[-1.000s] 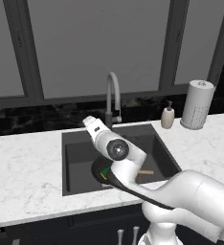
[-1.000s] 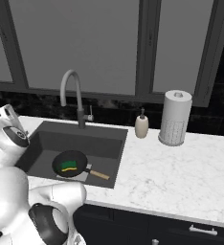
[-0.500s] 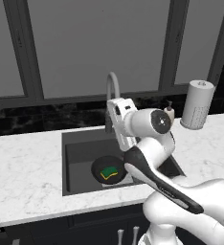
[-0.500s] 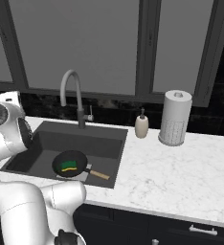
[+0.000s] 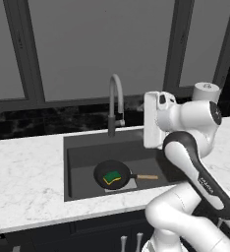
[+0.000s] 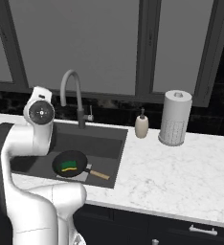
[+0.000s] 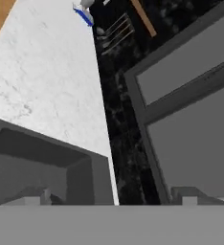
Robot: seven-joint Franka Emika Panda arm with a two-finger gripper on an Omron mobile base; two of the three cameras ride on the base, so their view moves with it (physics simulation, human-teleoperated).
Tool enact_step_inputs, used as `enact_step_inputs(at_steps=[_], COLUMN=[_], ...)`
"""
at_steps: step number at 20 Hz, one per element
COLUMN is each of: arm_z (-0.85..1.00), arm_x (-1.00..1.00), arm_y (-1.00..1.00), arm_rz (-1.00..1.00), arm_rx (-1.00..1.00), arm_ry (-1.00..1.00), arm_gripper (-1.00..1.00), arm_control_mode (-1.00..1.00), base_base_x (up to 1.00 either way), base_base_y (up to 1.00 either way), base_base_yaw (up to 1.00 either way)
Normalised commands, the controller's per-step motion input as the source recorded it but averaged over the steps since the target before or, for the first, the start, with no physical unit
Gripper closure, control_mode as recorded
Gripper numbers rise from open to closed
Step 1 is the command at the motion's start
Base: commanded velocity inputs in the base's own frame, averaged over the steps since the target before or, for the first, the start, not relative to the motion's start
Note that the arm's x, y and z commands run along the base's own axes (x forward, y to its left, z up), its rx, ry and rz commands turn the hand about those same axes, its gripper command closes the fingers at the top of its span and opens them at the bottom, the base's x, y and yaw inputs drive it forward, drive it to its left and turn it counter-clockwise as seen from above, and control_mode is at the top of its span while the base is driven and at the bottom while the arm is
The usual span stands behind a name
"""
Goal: Pick the pan and sponge and place them into the sink. Then turn on the water.
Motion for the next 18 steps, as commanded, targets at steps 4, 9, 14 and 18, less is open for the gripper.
enact_step_inputs(at_steps=[4,9,14,18], arm_z=[0.00,0.00,0.00,-0.05], arm_x=[-0.07,0.00,0.22,0.61], arm_y=[-0.78,-0.72,-0.44,-0.08], arm_rz=[-0.04,-0.06,-0.04,-0.01], arm_rx=[0.47,0.49,0.40,0.28], arm_ry=[0.05,0.11,0.10,0.05], arm_gripper=[-1.00,-1.00,-1.00,-1.00], arm_control_mode=[-1.00,-1.00,-1.00,-1.00], base_base_x=[0.00,0.00,0.00,0.00], base_base_y=[0.00,0.00,0.00,0.00], base_base_yaw=[0.00,0.00,0.00,0.00])
